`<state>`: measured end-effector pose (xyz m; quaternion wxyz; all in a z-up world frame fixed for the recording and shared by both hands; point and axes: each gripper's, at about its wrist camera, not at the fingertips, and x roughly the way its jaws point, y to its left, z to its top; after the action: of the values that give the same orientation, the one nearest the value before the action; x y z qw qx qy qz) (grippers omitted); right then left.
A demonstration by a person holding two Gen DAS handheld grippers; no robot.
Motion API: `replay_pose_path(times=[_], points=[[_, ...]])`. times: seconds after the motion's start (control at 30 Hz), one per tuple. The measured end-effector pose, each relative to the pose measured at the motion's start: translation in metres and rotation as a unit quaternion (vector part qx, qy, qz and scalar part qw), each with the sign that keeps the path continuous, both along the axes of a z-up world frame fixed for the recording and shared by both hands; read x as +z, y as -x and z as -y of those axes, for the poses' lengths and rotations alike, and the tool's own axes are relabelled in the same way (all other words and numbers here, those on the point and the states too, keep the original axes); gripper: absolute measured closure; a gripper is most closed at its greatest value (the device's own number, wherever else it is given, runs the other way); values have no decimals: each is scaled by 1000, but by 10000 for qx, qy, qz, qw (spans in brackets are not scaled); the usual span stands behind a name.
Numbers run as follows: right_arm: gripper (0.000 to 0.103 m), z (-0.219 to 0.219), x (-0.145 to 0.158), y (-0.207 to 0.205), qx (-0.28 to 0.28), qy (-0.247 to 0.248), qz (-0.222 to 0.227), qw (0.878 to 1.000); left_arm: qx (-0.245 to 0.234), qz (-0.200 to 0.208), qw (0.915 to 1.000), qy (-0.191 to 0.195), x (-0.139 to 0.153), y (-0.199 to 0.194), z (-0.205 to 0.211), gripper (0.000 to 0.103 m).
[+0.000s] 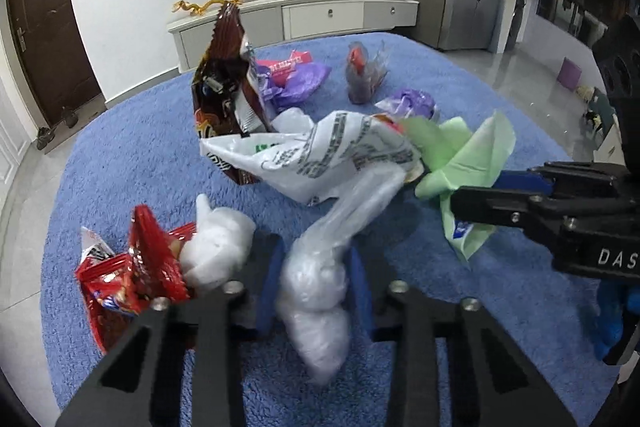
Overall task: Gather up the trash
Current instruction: 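Grasp the white plastic bag with the left tool while the right tool grasps the green bag, then carry both bags over the trash bin and open both tools to drop them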
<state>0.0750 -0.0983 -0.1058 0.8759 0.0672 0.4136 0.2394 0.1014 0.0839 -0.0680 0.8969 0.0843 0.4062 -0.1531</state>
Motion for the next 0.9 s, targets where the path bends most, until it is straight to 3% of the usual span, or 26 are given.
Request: replay_pose_path(times=[0.23,0.4,0.63,0.77,0.9], points=[[81,20,18,28,22,-223,256,9994,-187,241,9994,190,24,26,9,77],[82,63,40,54,-338,-438,546,9970,-439,364,9972,478,51,41,36,77],[82,191,54,86,-1736,-301,780,9813,-1350,289,9871,810,76,37,143,77],[82,280,35,91,-2642,12,471,9633,-1909,-105,9759,1050,74,19,233,77],[81,340,5,80,-3094,191,-11,9508,-2256,-562,9663,1102,58,-6,320,77]])
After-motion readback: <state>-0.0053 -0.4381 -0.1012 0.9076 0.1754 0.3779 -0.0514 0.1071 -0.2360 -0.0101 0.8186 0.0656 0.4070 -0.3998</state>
